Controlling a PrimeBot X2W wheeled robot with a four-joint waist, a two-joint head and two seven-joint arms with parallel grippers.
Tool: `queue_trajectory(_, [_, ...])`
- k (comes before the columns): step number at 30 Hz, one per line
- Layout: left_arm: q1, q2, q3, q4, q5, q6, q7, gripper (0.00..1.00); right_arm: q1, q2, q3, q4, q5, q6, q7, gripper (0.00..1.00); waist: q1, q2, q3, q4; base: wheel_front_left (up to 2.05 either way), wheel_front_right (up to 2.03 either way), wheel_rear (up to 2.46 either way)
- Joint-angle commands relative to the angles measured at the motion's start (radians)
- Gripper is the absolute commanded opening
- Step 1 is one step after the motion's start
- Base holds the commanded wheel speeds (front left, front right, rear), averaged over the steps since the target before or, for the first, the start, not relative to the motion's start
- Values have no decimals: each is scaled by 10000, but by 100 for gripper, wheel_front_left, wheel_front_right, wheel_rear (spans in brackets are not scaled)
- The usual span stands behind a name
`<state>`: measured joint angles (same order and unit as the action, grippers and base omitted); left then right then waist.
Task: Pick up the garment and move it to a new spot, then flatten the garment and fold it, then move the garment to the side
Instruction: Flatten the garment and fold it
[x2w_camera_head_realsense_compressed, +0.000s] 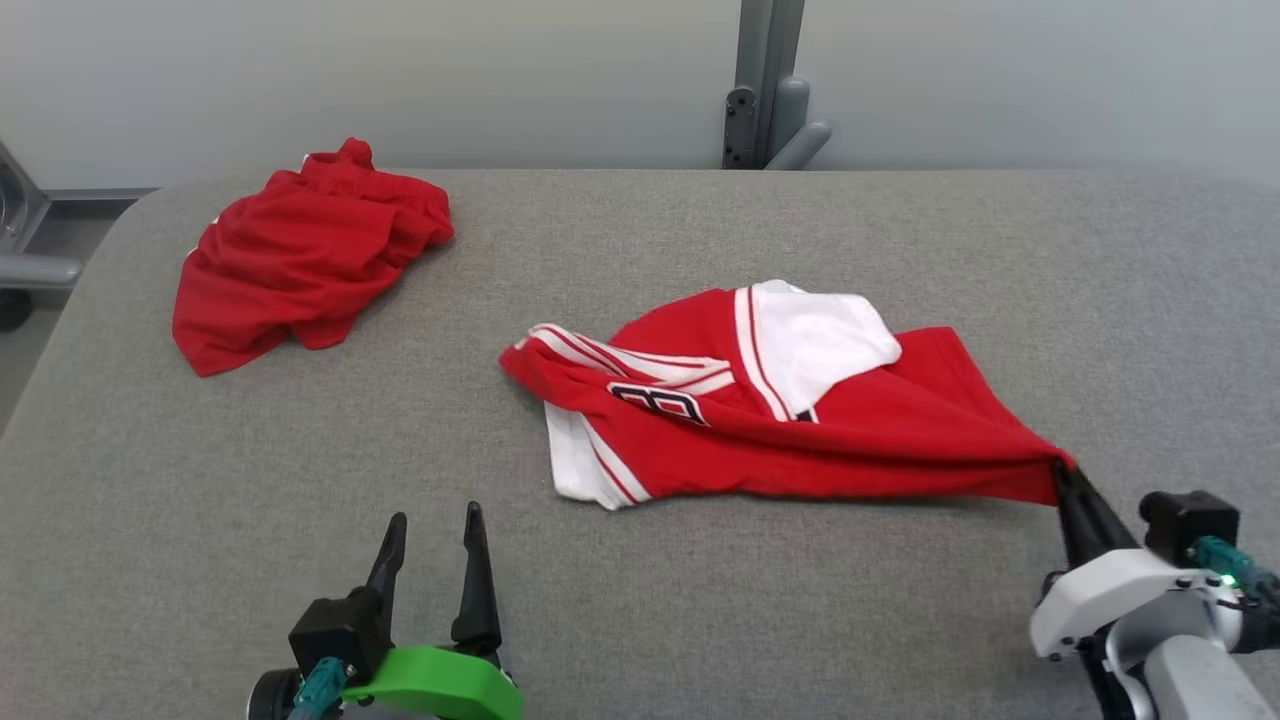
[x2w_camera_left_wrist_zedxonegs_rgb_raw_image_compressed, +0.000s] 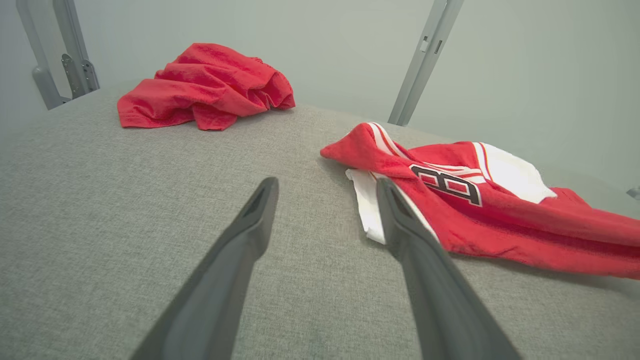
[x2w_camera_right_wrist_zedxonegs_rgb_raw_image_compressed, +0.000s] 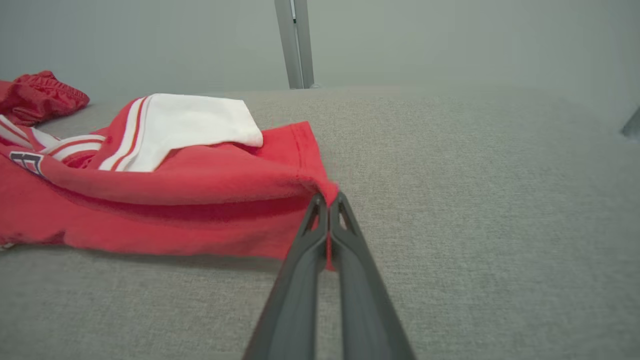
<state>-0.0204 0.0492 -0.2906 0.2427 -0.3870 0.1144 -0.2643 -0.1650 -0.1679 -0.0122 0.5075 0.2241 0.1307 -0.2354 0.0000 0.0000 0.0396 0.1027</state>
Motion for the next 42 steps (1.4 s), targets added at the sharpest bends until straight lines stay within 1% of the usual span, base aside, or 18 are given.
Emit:
queue_trajectory(1, [156, 24, -50, 60, -95, -33, -9, 100, -81, -245, -108, -80, -102, 1, 175, 0, 0, 0, -15, -18, 0, 0, 0])
queue_trajectory(4, [100, 26, -146, 144, -93, -72, -9, 100, -221, -728, -237, 16, -176, -1, 472, 0, 0, 0, 20, -4, 0, 0, 0])
queue_trajectory(6, [38, 26, -218, 184, -85, -96, -9, 100, -350, -922, -306, 207, -200, -1, 572, 0, 0, 0, 63, 14, 0, 0, 0])
queue_trajectory(11, [-99, 25, -361, 322, -83, -181, -9, 100, -667, -1047, -529, 816, -374, -1, 460, 1, 0, 0, 175, -14, 0, 0, 0])
queue_trajectory(12, [-150, 25, -396, 359, -70, -200, -9, 100, -772, -1046, -600, 958, -447, -1, 379, 18, 0, 0, 211, -51, 0, 0, 0])
queue_trajectory(13, [-266, 25, -505, 421, -73, -268, -9, 100, -930, -1017, -730, 1258, -607, -1, 211, 55, 0, 0, 267, -146, 0, 0, 0])
queue_trajectory(14, [-316, 25, -577, 475, -77, -308, -9, 100, -992, -983, -781, 1370, -697, -1, 132, 100, 0, 0, 285, -199, 0, 0, 0])
queue_trajectory(18, [-673, 27, -865, 772, -12, -444, -9, 100, -1150, -832, -851, 1569, -772, -1, -107, 100, 0, 0, 323, -482, 0, 0, 0])
queue_trajectory(22, [-1223, 28, -1177, 1244, 67, -538, -9, 100, -988, -828, -1120, 1363, -697, -1, -244, 100, 0, 0, 316, -791, 0, 0, 0])
queue_trajectory(26, [-1848, 28, -1411, 1820, -221, -581, -9, 100, -671, -605, -1445, 519, -826, -1, -300, 100, 0, 0, 336, -1154, 0, 0, 0])
queue_trajectory(30, [-2565, 31, -1743, 2527, -965, -567, -9, 100, -197, -137, -1448, -787, -910, -1, -293, 100, 0, 0, 444, -1509, 0, 0, 0])
queue_trajectory(32, [-2990, 30, -1947, 2946, -1273, -469, -9, 100, 5, 105, -1452, -1325, -973, -1, -295, 100, 0, 0, 519, -1664, 0, 0, 0])
queue_trajectory(35, [-3612, 33, -2087, 3578, -2019, -211, -7, 100, 267, 476, -1427, -1952, -1073, -1, -296, 100, 0, 0, 648, -1881, 0, 0, 0])
queue_trajectory(39, [-4389, 33, -2272, 4641, -2488, 251, -7, 100, 484, 751, -1290, -2421, -1130, -1, -297, 100, 0, 0, 838, -2161, 0, 0, 0])
queue_trajectory(41, [-4763, 33, -2314, 5283, -2498, 606, -9, 100, 588, 837, -1228, -2571, -1147, -1, -298, 100, 0, 0, 915, -2269, 0, 0, 0])
queue_trajectory(42, [-4947, 36, -2271, 5480, -2490, 746, -10, 87, 606, 869, -1224, -2641, -1149, -1, -298, 100, 0, 0, 959, -2315, 0, 0, 0])
